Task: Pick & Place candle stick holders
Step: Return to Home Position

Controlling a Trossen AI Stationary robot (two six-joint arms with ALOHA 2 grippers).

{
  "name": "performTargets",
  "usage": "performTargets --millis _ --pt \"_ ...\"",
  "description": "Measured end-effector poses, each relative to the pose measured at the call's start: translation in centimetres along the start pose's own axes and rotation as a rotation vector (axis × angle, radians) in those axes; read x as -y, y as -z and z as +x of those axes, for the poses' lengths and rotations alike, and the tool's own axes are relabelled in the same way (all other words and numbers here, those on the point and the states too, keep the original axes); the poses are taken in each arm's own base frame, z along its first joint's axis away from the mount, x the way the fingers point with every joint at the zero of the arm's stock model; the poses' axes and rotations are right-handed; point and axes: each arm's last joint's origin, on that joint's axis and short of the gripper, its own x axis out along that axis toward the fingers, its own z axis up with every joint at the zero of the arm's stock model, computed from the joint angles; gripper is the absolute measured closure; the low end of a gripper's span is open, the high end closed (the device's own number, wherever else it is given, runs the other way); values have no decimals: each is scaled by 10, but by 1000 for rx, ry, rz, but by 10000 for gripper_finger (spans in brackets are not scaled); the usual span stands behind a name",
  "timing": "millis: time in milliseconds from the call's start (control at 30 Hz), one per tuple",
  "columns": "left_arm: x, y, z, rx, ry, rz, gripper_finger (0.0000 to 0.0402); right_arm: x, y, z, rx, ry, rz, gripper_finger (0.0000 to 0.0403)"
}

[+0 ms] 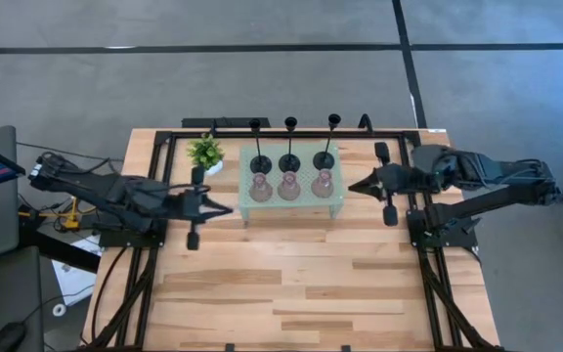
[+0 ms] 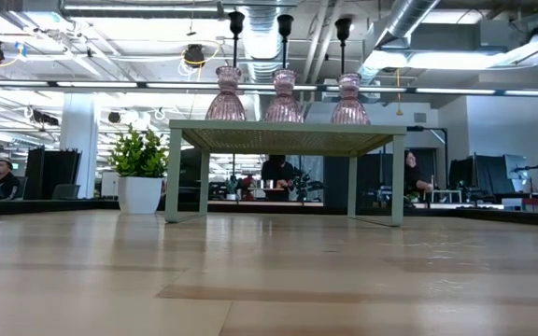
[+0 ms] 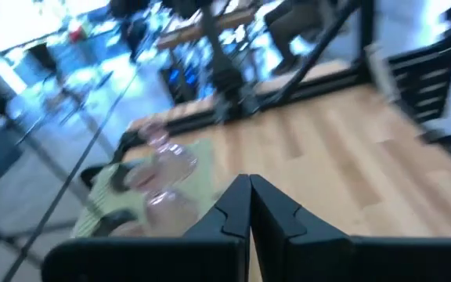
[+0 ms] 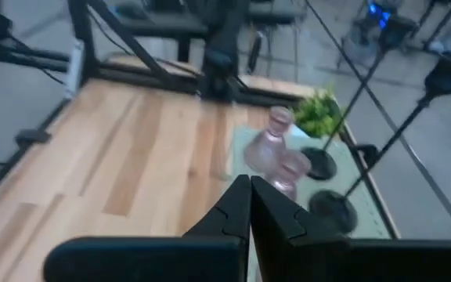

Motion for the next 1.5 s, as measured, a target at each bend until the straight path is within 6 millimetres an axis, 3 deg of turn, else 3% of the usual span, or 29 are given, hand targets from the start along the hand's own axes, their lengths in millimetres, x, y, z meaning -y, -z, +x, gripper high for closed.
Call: performTargets --millis 300,733,1100,1500 --pt "8 43 -15 49 53 -3 396 -6 40 -10 82 1 7 403" --pt "27 93 -1 76 47 -17 395 -17 100 -7 170 10 65 403" --pt "29 104 -3 63 51 -9 396 -23 133 -14 213 -40 104 403" --pt "11 109 -48 137 35 -86 397 -24 148 -33 308 -29 109 403"
